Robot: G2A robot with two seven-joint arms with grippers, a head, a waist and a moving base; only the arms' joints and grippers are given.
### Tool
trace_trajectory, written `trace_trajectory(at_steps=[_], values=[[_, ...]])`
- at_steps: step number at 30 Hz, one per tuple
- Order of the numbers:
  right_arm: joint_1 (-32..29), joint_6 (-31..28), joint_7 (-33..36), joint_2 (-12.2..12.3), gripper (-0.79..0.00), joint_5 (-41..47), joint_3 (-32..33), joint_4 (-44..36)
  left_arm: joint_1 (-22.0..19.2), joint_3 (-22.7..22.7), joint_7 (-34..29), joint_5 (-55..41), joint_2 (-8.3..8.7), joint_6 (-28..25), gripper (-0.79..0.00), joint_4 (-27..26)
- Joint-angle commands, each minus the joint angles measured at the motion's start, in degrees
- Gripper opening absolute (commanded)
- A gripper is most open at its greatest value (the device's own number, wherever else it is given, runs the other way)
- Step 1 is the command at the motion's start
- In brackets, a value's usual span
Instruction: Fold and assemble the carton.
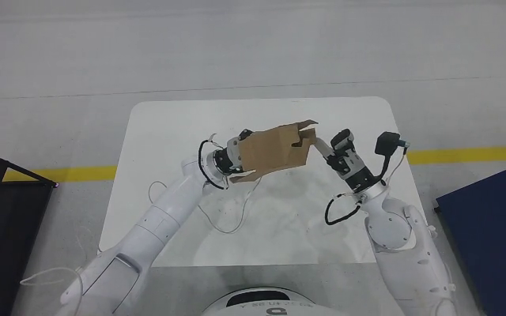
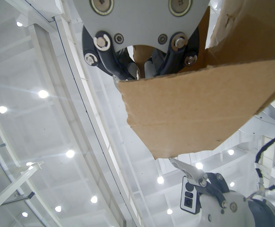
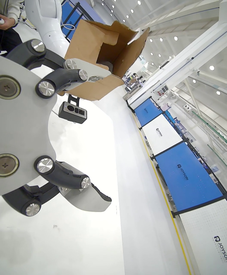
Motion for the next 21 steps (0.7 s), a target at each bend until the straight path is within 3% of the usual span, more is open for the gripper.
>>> trace_trajectory(at_steps=[1, 21], values=[[-0.4, -1.1, 0.5, 0.1, 0.0, 0.0, 0.0, -0.3, 0.0, 0.1, -0.1, 0.3, 0.02, -0.1, -0.785, -0.1], [0.3, -1.6, 5.1, 0.6, 0.0, -0.4, -1.4, 0.2, 0.2, 0.4, 0.0, 3.8, 0.47, 0.0, -0.785, -0.7]])
